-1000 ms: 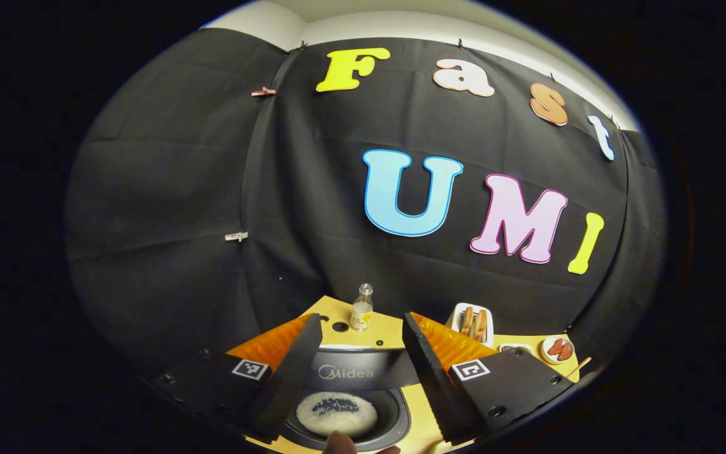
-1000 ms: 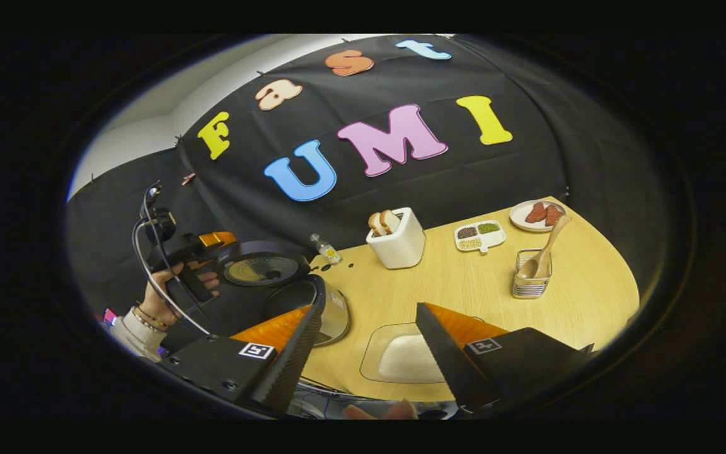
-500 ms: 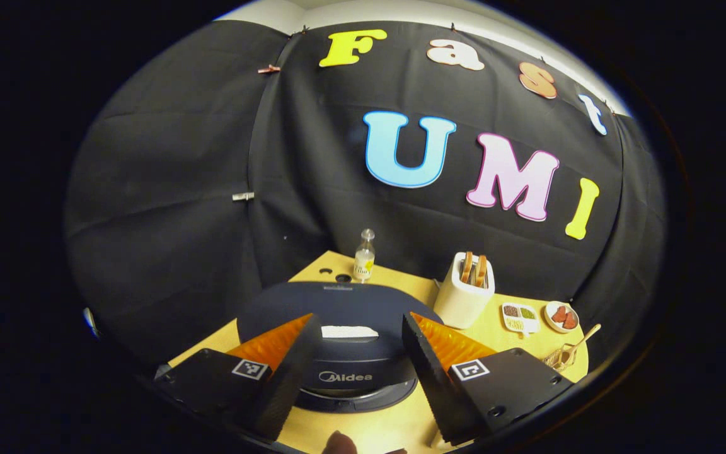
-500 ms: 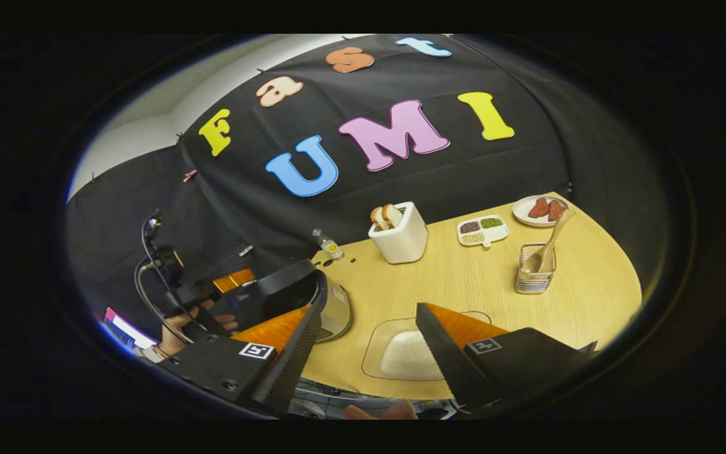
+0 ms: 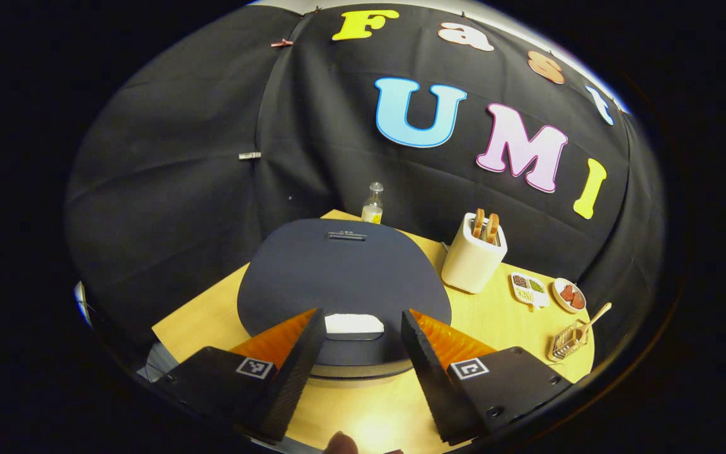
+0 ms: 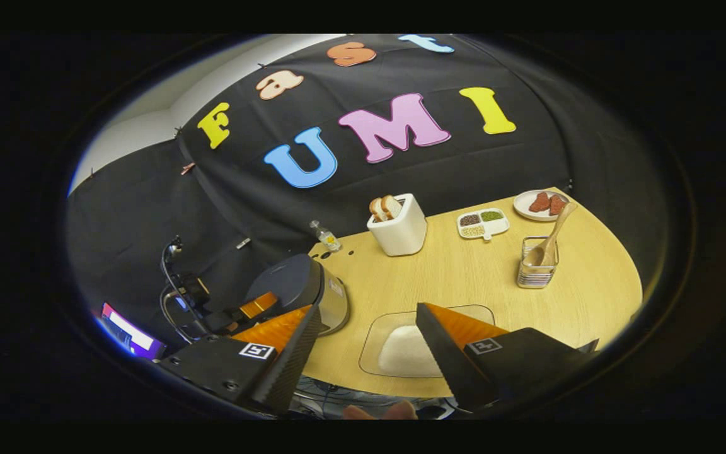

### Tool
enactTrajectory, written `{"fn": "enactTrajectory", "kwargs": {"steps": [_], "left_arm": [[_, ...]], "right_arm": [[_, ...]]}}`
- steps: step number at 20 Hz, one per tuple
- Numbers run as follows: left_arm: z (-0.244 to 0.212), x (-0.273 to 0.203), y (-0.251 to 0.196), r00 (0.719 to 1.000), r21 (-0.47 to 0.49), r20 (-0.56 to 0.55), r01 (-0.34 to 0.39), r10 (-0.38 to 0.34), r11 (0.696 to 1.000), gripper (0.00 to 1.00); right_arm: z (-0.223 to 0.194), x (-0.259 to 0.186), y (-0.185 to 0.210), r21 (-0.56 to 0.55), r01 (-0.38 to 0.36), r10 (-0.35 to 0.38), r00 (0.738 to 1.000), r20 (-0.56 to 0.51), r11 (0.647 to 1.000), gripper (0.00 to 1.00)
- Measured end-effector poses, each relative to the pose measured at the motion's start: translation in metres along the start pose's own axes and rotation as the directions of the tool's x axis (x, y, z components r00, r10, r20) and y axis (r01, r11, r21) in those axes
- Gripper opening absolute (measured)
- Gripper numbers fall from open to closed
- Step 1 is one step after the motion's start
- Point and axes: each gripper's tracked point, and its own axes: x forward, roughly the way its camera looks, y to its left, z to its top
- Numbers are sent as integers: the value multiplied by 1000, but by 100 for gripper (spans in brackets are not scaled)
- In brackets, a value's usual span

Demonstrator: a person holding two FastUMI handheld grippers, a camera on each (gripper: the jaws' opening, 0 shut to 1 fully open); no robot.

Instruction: Close the left gripper, press the button to open the rice cooker; take a wooden spoon from the chopstick holder with the right hand, scoop a spoonful of rice and pour it into the rice cooker, then put the wooden spoon back into the chopstick holder.

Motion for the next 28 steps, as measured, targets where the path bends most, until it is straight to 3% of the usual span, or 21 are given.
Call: {"fn": "enactTrajectory", "kwargs": {"steps": [3,14,20,25,28], "left_arm": [[-11,6,1,1000,78,15,-26,25,997,86],[-14,7,2,996,68,88,-30,24,997,87],[-20,-3,2,993,93,100,-73,64,993,87],[-21,-6,6,994,53,86,-75,71,996,87],[-14,-2,10,987,85,136,-95,83,992,87]], "right_arm": [[-3,2,-2,10,8,-8,1000,-9,1000,95],[-12,9,4,14,8,-8,1000,-29,1000,95],[-14,10,7,1,-1,1,999,-46,1000,95],[-7,6,6,5,-1,1,999,-40,1000,95],[-6,3,-2,11,12,-12,999,-33,1000,95]]}}
